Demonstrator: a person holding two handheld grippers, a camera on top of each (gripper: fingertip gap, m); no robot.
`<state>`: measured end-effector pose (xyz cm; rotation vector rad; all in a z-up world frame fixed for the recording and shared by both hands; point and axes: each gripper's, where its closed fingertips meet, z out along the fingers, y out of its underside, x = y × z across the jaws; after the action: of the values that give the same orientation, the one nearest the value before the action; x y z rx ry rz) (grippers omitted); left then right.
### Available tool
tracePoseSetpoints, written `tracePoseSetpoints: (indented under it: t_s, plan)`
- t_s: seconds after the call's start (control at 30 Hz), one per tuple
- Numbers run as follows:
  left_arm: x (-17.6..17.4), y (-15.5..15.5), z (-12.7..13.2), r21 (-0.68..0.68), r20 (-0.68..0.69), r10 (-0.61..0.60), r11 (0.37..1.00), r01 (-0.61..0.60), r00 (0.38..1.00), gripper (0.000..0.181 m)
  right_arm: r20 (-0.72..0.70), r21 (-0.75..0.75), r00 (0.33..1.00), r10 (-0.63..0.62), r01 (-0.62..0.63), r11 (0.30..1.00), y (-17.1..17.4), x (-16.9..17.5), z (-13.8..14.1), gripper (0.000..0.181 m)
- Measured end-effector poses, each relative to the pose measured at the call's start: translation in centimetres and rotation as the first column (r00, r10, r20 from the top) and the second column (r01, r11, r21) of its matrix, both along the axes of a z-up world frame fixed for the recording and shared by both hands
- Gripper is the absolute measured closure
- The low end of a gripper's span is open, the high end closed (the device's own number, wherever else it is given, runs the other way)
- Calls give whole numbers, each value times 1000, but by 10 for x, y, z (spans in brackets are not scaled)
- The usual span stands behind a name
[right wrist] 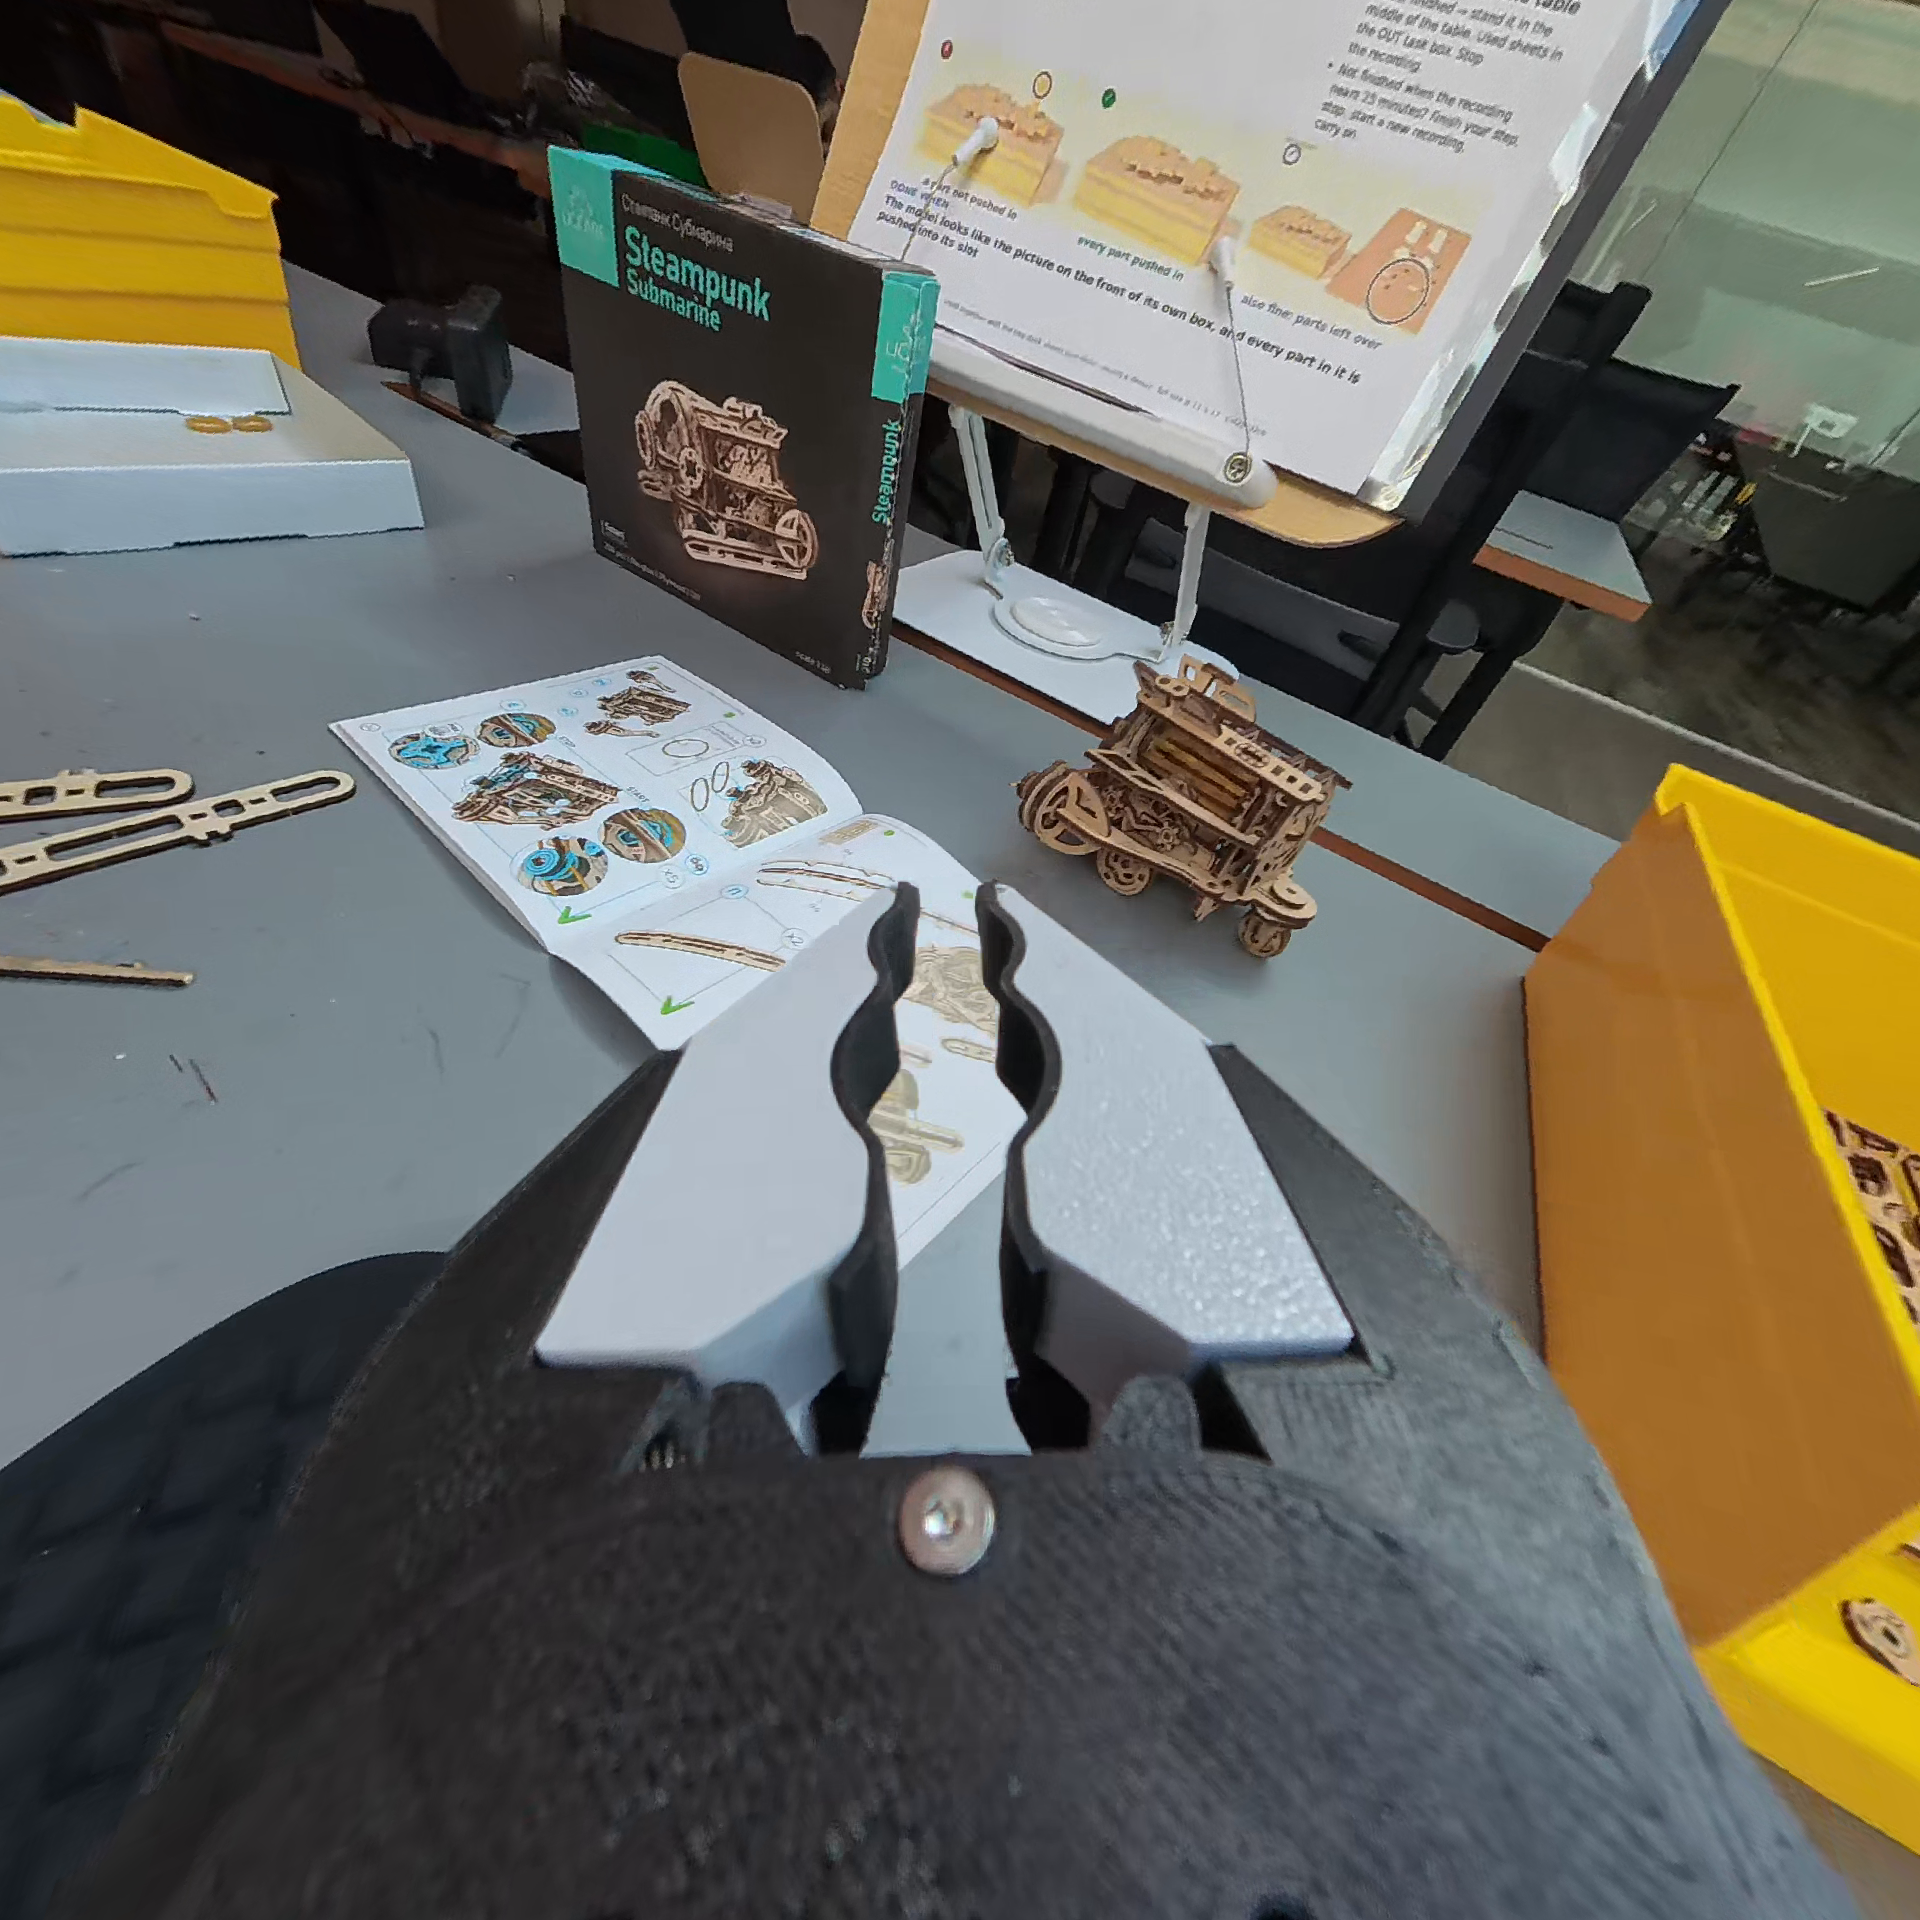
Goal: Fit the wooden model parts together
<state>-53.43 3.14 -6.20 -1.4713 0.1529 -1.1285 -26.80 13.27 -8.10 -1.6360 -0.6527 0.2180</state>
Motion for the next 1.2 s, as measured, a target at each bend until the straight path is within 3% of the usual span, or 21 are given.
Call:
tracePoseSetpoints:
  t_s: [0.17, 0.27, 0.37, 0.53, 0.73, 0.93, 1.07, 1.2]
  plan:
    - [2, -2, -1, -45, 71, -34, 998, 38, 997, 181, -170, 35, 960, 224, -222, 975, -54, -57, 23, 168]
    - [9, -4, -2, -67, 81, -60, 996, 65, 995, 181, -299, 48, 832, 468, -477, 878, -106, -122, 41, 166]
    - [15, -5, -6, -79, 66, -54, 995, 59, 996, 181, -331, 4, 742, 583, -616, 788, -136, -174, 39, 165]
    - [22, -11, -11, -77, 25, -40, 996, 42, 999, 181, -280, -106, 785, 553, -598, 794, -125, -220, 8, 164]
    - [26, -16, -15, -81, 12, -24, 996, 25, 1000, 181, -337, -144, 791, 510, -579, 802, -113, -236, -1, 169]
    - [25, -25, -19, -60, -31, 23, 998, -25, 999, 181, -536, -181, 710, 457, -625, 759, -115, -242, -1, 173]
    - [24, -34, -20, -53, -41, 19, 998, -22, 999, 181, -575, -156, 670, 470, -654, 740, -125, -243, -2, 172]
    - [27, -36, -23, -40, -73, 31, 999, -34, 997, 181, -564, -144, 671, 481, -653, 743, -126, -241, -4, 173]
